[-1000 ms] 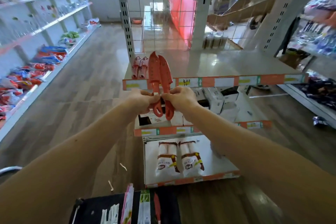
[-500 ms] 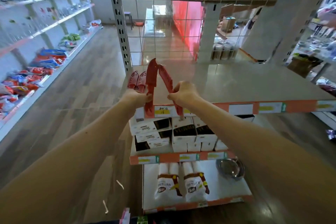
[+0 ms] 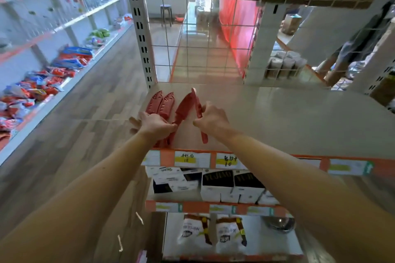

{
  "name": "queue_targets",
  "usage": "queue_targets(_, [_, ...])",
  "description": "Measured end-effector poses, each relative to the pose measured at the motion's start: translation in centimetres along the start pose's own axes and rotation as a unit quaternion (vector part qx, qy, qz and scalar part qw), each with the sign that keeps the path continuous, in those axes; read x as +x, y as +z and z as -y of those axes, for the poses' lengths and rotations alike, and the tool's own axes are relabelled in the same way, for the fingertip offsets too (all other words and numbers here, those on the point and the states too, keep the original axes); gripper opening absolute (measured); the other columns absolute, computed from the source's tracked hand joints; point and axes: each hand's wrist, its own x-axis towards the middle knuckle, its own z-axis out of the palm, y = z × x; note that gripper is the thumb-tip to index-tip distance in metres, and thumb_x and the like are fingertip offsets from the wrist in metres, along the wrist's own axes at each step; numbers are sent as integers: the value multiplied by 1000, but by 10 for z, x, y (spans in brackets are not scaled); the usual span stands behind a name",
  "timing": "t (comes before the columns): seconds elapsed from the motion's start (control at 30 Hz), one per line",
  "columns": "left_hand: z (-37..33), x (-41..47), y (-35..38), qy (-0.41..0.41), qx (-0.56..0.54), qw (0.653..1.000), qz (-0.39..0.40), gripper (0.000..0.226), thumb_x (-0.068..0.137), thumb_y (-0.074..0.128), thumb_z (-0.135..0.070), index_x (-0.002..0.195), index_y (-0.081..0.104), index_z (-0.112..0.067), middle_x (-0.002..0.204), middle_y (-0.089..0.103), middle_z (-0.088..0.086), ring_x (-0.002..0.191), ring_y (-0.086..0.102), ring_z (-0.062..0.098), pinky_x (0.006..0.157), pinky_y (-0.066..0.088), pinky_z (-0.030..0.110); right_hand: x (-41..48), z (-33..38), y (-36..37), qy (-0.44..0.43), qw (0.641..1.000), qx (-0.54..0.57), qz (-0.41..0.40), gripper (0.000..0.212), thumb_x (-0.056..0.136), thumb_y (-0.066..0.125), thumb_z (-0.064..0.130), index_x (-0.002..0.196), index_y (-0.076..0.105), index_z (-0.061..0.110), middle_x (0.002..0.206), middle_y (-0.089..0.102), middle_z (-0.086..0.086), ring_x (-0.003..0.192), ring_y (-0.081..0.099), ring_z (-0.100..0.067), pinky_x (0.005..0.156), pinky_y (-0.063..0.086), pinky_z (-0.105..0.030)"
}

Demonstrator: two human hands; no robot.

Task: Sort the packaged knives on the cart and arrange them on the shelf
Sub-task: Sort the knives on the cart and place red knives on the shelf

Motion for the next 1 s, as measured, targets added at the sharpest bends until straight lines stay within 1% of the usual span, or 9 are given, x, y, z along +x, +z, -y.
queue_targets(0.07, [-13, -38, -13, 20, 57, 998, -11, 73, 43, 43, -75, 78, 74, -20, 119, 53, 17, 118, 40, 36, 105, 35, 45, 5, -2, 5, 7, 1000, -12, 10, 38, 85, 61, 15, 121, 49, 10, 112, 62, -9, 102, 58, -23, 73, 40, -26])
queue_targets(0.13, [-17, -49, -17, 46, 115, 992, -38, 61, 70, 47, -67, 90, 74, -16, 125, 39, 16, 125, 25, 32, 107, 27, 43, 8, -1, 10, 11, 1000, -17, 9, 35, 85, 61, 13, 118, 48, 10, 112, 60, -10, 95, 56, -22, 71, 38, -26])
queue_targets(0.2, [-19, -53, -18, 68, 169, 980, -79, 51, 84, 47, -57, 101, 70, -15, 130, 29, 10, 127, 18, 33, 103, 24, 43, 8, 2, 13, 19, 1000, -8, 8, 37, 87, 59, 13, 120, 43, 9, 114, 58, -12, 94, 54, -23, 71, 37, -26])
queue_targets(0.3, [-17, -55, -14, 100, 232, 960, -117, 50, 86, 47, -57, 104, 68, -15, 133, 29, 8, 128, 17, 34, 103, 24, 44, 6, 4, 16, 28, 1000, 8, 4, 49, 89, 55, 14, 132, 32, 9, 121, 55, -15, 110, 56, -30, 75, 38, -27])
queue_targets(0.43, [-15, -59, -14, 142, 268, 944, -130, 41, 89, 45, -54, 101, 67, -22, 132, 32, 8, 128, 19, 34, 100, 25, 41, 5, 2, 20, 55, 998, 0, 12, 62, 91, 48, 12, 145, 18, 11, 126, 54, -16, 100, 58, -27, 71, 39, -25])
queue_targets(0.5, [-14, -63, -15, 148, 278, 941, -126, 39, 89, 45, -54, 100, 67, -23, 131, 33, 7, 128, 20, 33, 100, 25, 42, 5, 3, 24, 60, 998, -9, 19, 68, 91, 50, 14, 148, 14, 10, 129, 53, -15, 110, 56, -28, 77, 43, -26])
queue_targets(0.6, [-12, -62, -16, 153, 300, 934, -124, 46, 89, 43, -56, 102, 66, -18, 133, 32, 7, 129, 19, 34, 102, 24, 45, 5, 3, 28, 42, 999, -23, 15, 62, 89, 56, 20, 142, 27, 6, 129, 54, -16, 117, 53, -29, 90, 43, -29])
queue_targets(0.7, [-10, -63, -15, 168, 303, 929, -131, 50, 88, 43, -59, 100, 67, -16, 133, 35, 8, 129, 20, 34, 103, 25, 46, 3, 3, 27, 27, 998, -57, 16, 45, 90, 58, 21, 129, 42, 5, 127, 55, -16, 117, 53, -29, 86, 42, -28])
queue_targets(1.0, [-12, -60, -12, 192, 297, 923, -151, 45, 87, 47, -54, 102, 70, -18, 128, 42, 5, 126, 24, 31, 97, 29, 40, 4, -2, 28, -25, 995, -93, 18, 47, 87, 63, 22, 131, 51, 10, 129, 57, -11, 117, 54, -24, 93, 44, -29])
